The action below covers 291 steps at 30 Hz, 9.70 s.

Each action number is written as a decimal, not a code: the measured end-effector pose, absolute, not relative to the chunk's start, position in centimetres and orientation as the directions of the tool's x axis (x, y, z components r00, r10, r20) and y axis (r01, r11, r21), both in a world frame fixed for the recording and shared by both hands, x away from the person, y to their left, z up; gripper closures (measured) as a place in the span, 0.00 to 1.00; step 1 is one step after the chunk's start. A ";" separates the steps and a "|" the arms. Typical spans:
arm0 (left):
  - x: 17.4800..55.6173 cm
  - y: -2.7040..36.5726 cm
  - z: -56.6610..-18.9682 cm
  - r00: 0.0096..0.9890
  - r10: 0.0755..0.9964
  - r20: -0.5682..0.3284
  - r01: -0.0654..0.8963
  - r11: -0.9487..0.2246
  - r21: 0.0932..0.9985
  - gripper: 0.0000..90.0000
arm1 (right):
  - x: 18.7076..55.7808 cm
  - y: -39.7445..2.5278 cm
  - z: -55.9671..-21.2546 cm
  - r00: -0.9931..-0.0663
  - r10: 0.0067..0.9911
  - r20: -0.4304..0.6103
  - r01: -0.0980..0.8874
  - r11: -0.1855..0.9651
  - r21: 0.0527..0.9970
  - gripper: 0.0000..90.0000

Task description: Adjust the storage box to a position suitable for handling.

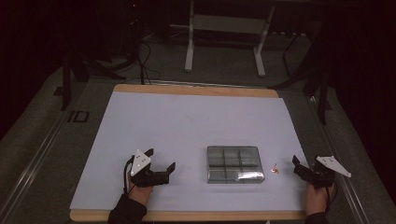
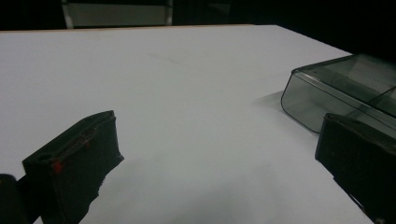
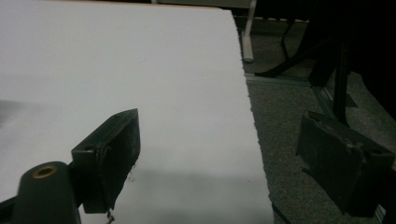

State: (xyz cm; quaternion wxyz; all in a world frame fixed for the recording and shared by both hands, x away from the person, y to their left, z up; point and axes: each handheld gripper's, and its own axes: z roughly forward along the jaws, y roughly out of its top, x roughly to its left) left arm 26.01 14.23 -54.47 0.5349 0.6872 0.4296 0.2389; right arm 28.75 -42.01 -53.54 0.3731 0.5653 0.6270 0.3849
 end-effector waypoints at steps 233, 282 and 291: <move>33.2 2.5 -47.5 0.791 0.611 -0.005 0.310 -0.394 0.865 0.86 | 33.1 -34.4 -47.4 -0.780 0.625 -0.028 0.279 0.388 0.879 0.92; 37.0 1.5 -49.7 0.737 0.666 -0.119 0.414 -0.306 0.857 0.82 | 37.2 -32.5 -48.1 -0.726 0.688 0.012 0.363 0.368 0.856 0.83; 37.5 1.4 -50.1 0.724 0.676 -0.138 0.436 -0.293 0.851 0.80 | 37.9 -32.2 -49.0 -0.710 0.704 0.033 0.401 0.365 0.840 0.82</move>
